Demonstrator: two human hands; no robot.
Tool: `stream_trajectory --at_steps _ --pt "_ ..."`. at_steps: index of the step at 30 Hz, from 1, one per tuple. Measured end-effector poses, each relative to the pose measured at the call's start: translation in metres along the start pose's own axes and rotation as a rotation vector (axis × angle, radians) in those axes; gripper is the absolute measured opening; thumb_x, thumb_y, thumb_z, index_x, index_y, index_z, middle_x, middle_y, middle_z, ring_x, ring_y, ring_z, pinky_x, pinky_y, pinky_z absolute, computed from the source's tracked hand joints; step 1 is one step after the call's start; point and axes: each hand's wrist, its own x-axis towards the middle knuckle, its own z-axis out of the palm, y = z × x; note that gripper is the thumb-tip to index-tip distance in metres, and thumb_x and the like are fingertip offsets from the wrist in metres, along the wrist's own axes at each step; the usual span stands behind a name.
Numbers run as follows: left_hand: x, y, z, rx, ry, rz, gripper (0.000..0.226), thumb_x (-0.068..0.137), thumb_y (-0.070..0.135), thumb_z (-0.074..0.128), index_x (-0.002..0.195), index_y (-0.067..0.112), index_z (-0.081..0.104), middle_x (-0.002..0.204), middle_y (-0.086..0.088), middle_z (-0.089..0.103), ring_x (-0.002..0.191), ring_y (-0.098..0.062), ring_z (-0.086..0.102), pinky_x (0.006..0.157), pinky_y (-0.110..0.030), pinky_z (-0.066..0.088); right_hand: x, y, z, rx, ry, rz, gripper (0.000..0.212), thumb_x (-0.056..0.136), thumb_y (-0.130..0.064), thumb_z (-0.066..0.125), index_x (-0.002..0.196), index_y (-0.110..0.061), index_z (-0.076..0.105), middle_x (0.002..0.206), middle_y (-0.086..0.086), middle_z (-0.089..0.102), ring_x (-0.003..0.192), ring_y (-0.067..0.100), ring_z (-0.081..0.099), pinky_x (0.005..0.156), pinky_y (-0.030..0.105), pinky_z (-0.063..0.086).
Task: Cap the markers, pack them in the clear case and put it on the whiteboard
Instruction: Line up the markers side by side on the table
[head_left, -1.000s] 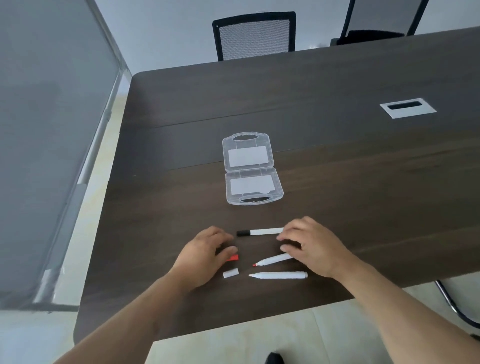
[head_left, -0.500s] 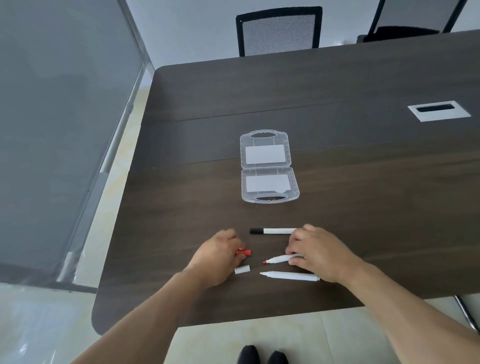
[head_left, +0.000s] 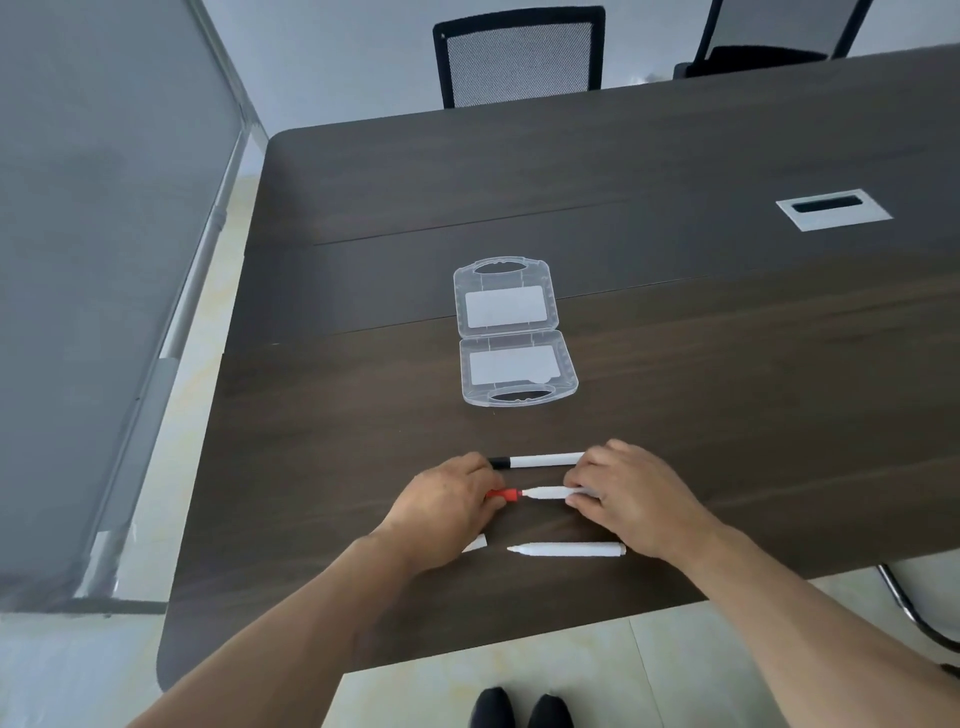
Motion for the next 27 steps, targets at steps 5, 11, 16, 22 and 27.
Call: stream_trajectory --at_steps 5,11,16,22,27 --pt "0.002 0.003 0.002 -0.016 -0.016 0.027 0.027 0.097 0.036 0.044 0.113 0.022 0.061 0.110 0.003 0.056 0.096 -0.016 0.058 0.082 -0.033 0.049 0.000 -0.005 0.002 0.019 0.010 -0.004 0.025 0.093 -0.039 0.050 0.112 -0.031 0.065 0.105 -0.013 0.061 0.094 0.007 0.049 0.078 0.021 0.040" --pt "0.003 0.001 0.007 0.001 -0.014 0.094 0.026 0.098 0.029 0.045 0.112 0.016 0.063 0.108 -0.004 0.060 0.092 -0.022 0.060 0.082 -0.036 0.050 0.000 -0.012 0.009 0.024 0.011 -0.034 0.026 0.094 -0.037 0.050 0.112 -0.028 0.065 0.105 -0.010 0.064 0.093 0.008 0.051 0.080 0.021 0.041" --pt "0.010 -0.002 0.000 -0.035 -0.052 0.054 0.027 0.099 0.029 0.041 0.118 0.019 0.058 0.115 -0.001 0.054 0.097 -0.019 0.058 0.088 -0.029 0.046 0.006 -0.016 0.014 0.008 0.013 -0.049 0.028 0.096 -0.036 0.045 0.118 -0.025 0.060 0.113 -0.008 0.061 0.101 0.011 0.050 0.091 0.025 0.043" --pt "0.010 -0.007 0.006 -0.044 -0.063 0.057 0.027 0.099 0.026 0.042 0.117 0.016 0.059 0.114 -0.003 0.055 0.096 -0.021 0.058 0.088 -0.028 0.044 0.010 -0.013 0.023 -0.016 0.007 -0.103 0.028 0.097 -0.034 0.044 0.116 -0.023 0.060 0.112 -0.007 0.061 0.101 0.012 0.050 0.093 0.028 0.044" --pt "0.009 -0.010 0.016 -0.048 -0.041 0.054 0.026 0.099 0.027 0.044 0.113 0.015 0.061 0.111 -0.005 0.057 0.094 -0.021 0.059 0.087 -0.030 0.045 0.012 -0.010 0.026 -0.004 0.019 -0.097 0.023 0.094 -0.032 0.050 0.109 -0.022 0.064 0.104 -0.006 0.061 0.094 0.011 0.050 0.086 0.028 0.047"
